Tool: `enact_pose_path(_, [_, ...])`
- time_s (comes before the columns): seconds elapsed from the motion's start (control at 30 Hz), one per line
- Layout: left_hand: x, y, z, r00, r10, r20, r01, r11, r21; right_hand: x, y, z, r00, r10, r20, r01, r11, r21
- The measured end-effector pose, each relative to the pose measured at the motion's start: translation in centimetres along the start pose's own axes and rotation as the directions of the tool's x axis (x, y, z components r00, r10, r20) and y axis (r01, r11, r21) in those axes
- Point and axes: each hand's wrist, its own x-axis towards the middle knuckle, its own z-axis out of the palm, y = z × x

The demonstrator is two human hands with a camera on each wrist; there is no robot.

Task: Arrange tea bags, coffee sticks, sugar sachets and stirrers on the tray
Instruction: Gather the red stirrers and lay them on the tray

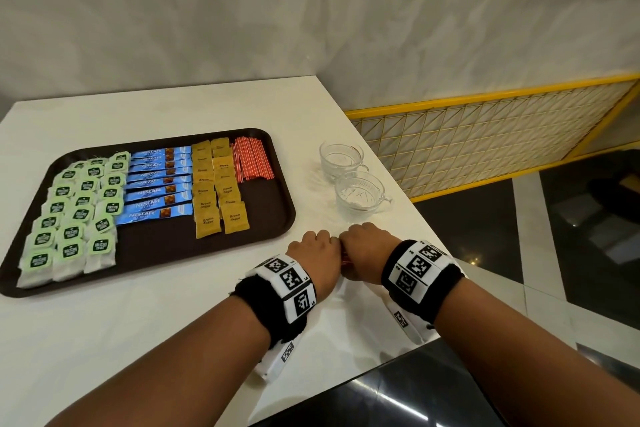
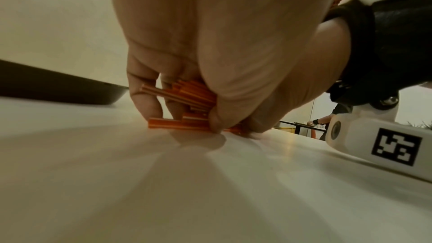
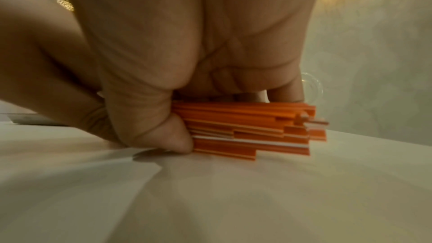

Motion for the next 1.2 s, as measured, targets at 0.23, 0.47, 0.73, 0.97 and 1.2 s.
enact_pose_path(0.23, [0.1,-0.5,0.2,0.999,0.046,-0.001,-0.046,0.999,0.001,-0.3,0.4,-0.1,1.000,-0.027,-0.008,0.028,0.997,0.068])
enact_pose_path(0.47, [0.2,-2.6,0.0,0.992,0.123,-0.029,-0.121,0.991,0.061,-1.0,0.0,0.1,0.994,-0.102,-0.047,0.105,0.993,0.062])
enact_pose_path(0.73, [-1.5,-6.0,-3.3,0.987,0.154,0.050,-0.140,0.965,-0.221,-0.6,-1.6,-0.9,0.972,-0.214,-0.099,0.230,0.953,0.195])
enact_pose_path(0.97, [-4.9,-10.8,-6.0,0.982,-0.042,-0.184,-0.107,0.677,-0.728,0.2,-4.2,-2.4,0.954,-0.143,-0.265,0.273,0.781,0.561])
enact_pose_path(1.2, [-6.5,-11.7,-4.9,0.994,-0.030,-0.106,-0.094,0.277,-0.956,0.7,-8.8,-3.7,0.930,-0.183,-0.320,0.367,0.379,0.849])
